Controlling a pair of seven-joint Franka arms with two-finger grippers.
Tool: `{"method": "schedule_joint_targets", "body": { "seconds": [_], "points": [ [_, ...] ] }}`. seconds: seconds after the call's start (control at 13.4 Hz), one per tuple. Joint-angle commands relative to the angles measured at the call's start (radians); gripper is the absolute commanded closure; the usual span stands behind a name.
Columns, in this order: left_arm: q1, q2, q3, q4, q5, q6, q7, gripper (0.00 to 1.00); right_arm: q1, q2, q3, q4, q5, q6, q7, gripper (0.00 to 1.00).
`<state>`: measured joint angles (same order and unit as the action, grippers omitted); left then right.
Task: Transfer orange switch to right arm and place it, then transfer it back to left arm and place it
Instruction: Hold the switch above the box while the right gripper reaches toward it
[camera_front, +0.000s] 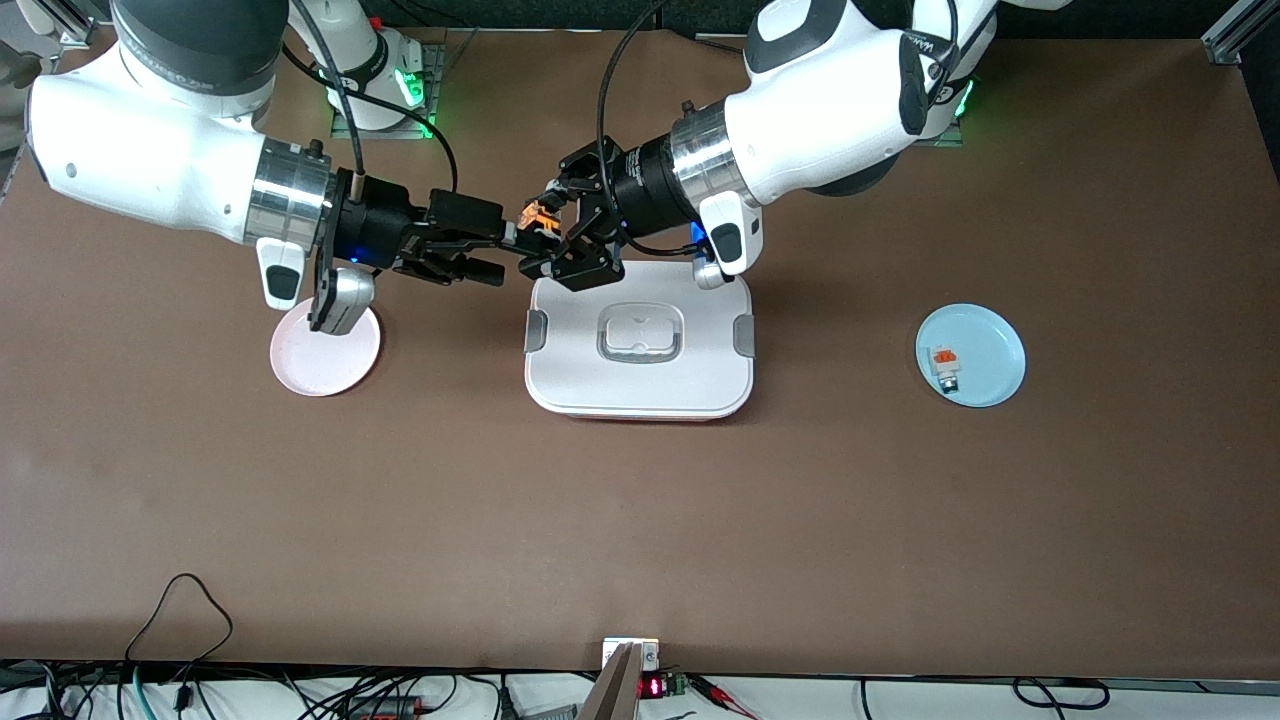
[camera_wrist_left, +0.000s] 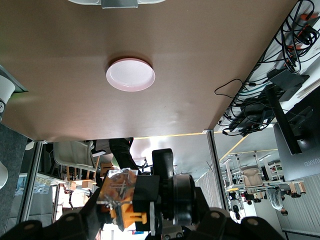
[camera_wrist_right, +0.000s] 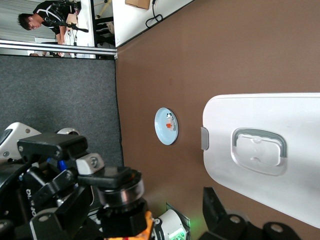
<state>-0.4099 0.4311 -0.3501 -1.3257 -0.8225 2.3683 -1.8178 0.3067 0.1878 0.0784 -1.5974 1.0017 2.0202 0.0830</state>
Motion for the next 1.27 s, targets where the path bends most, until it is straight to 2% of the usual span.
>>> {"method": "schedule_joint_targets", "body": {
  "seconds": [0.0, 0.15, 0.45, 0.6, 0.75, 0.9, 0.97, 1.12, 1.19],
  "points": [
    [-0.013, 0.011, 0.011, 0.028, -0.007, 0.008, -0.02, 1.0, 0.017, -0.03, 0.027, -0.003, -0.026, 0.037, 0.053, 0.0],
    [-0.013, 0.011, 0.013, 0.028, -0.007, 0.008, -0.02, 1.0, 0.02, -0.036, 0.031, -0.004, -0.057, 0.037, 0.055, 0.0],
    [-0.013, 0.011, 0.013, 0.028, -0.007, 0.008, -0.02, 1.0, 0.028, -0.031, 0.032, -0.006, -0.058, 0.043, 0.052, 0.0],
    [-0.013, 0.011, 0.013, 0.028, -0.006, 0.008, -0.02, 1.0, 0.028, -0.025, 0.032, -0.01, -0.058, 0.054, 0.044, 0.06],
    [-0.013, 0.011, 0.013, 0.028, -0.006, 0.008, -0.02, 1.0, 0.031, -0.021, 0.032, -0.01, -0.058, 0.057, 0.043, 0.26],
    [-0.013, 0.011, 0.013, 0.028, -0.006, 0.008, -0.02, 1.0, 0.029, -0.019, 0.032, -0.01, -0.057, 0.057, 0.04, 0.54],
    [-0.013, 0.011, 0.013, 0.028, -0.006, 0.008, -0.02, 1.0, 0.028, -0.019, 0.032, -0.01, -0.057, 0.057, 0.038, 0.64],
    [-0.013, 0.011, 0.013, 0.028, -0.006, 0.008, -0.02, 1.0, 0.022, -0.019, 0.032, -0.009, -0.055, 0.057, 0.035, 0.77],
    [-0.013, 0.011, 0.013, 0.028, -0.006, 0.008, -0.02, 1.0, 0.022, -0.019, 0.032, -0.009, -0.055, 0.057, 0.032, 0.78]
  ]
}}
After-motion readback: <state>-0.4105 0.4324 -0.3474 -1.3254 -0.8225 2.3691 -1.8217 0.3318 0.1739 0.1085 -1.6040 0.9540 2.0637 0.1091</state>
